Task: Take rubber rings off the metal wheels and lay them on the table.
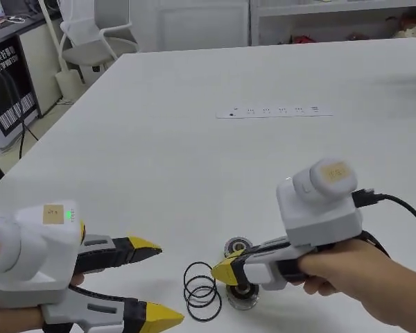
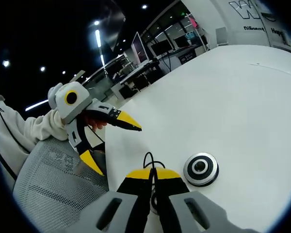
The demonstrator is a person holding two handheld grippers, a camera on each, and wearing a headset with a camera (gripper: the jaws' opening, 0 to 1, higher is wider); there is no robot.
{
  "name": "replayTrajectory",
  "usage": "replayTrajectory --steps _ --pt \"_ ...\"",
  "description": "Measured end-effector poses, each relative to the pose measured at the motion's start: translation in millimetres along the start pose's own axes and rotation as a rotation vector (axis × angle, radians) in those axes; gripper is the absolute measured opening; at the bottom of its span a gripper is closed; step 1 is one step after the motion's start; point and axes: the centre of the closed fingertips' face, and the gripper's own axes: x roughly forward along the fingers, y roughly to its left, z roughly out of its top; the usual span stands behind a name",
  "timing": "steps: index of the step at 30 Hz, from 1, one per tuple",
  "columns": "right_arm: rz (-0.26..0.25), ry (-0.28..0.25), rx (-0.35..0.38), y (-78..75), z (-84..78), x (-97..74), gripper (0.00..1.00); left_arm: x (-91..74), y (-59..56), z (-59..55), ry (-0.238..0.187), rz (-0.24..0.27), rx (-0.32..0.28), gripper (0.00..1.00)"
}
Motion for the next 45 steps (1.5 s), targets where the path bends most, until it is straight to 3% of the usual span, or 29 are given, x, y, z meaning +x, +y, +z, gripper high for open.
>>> replayTrajectory --steps 11,29,45 --pt "-0.012 0.012 -0.026 -1.7 -3.1 1.9 0.00 1.2 -2.0 -1.8 0.011 -0.006 -0.002 0.60" --pt "-0.053 0.040 -0.144 -5.2 -6.6 5.3 0.05 1.0 -1.4 -1.9 0.012 0.000 -0.003 0.60" --pt "-0.081 0.003 -0.136 -15.1 4.5 -5.8 0.05 0.9 -0.1 -2.3 0.015 0.003 -0.001 0.60"
